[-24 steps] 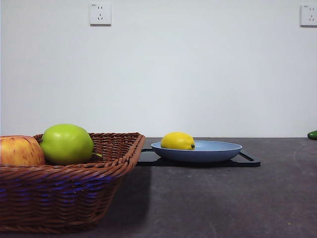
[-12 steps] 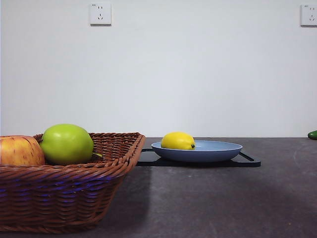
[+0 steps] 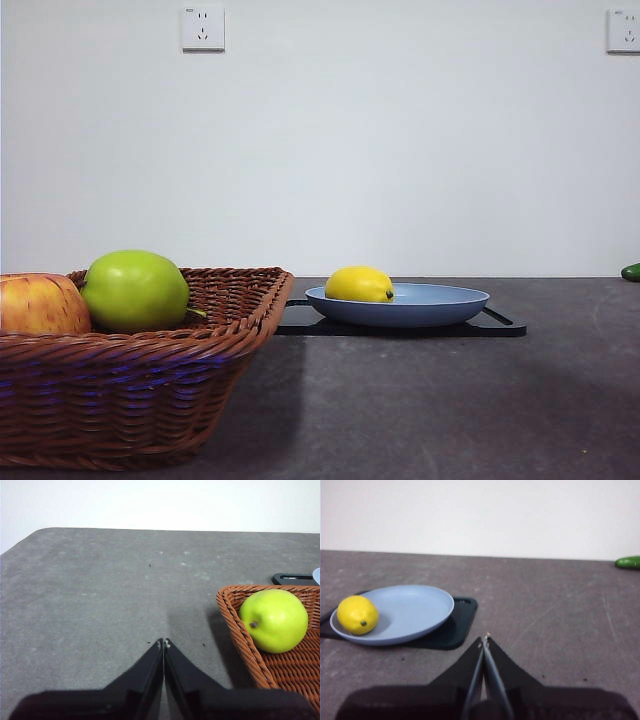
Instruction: Take the lemon from the basket,put the lemon in the plate,hand out the plate
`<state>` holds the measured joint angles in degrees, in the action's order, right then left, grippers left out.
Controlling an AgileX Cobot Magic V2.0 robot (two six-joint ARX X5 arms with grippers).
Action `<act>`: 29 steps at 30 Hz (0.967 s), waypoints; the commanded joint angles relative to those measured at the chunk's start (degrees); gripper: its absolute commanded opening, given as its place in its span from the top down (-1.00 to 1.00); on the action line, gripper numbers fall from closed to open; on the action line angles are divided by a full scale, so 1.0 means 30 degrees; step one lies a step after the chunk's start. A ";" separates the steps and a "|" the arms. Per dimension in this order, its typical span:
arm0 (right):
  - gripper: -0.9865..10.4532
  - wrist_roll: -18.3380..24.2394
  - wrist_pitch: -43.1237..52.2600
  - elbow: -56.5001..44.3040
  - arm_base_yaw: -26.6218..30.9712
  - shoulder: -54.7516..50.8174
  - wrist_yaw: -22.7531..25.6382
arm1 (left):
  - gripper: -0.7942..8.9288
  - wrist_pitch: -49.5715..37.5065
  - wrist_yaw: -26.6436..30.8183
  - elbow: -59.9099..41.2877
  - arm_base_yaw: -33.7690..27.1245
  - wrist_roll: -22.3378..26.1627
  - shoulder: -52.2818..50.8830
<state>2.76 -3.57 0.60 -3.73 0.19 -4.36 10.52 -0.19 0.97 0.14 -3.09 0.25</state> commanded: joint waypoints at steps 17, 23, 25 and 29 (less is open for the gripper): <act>0.82 -0.0852 0.0022 -0.0051 -0.0015 -0.0080 0.0073 | 0.82 -0.0073 -0.0007 -0.0211 -0.0058 -0.0117 -0.0058; 0.82 -0.0852 0.0022 -0.0051 -0.0015 -0.0080 0.0073 | 0.82 -0.0066 0.0000 -0.0211 -0.0058 -0.0117 -0.0058; 0.82 -0.0845 0.0022 -0.0051 -0.0015 -0.0080 0.0073 | 0.82 -0.0073 0.0000 -0.0211 -0.0058 -0.0117 -0.0058; 0.82 -0.0852 0.0022 -0.0051 -0.0015 -0.0080 0.0073 | 0.82 -0.0073 0.0000 -0.0211 -0.0058 -0.0117 -0.0058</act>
<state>0.80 -4.05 0.60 -3.73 0.19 -4.32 10.52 -0.19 0.97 0.14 -3.07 0.25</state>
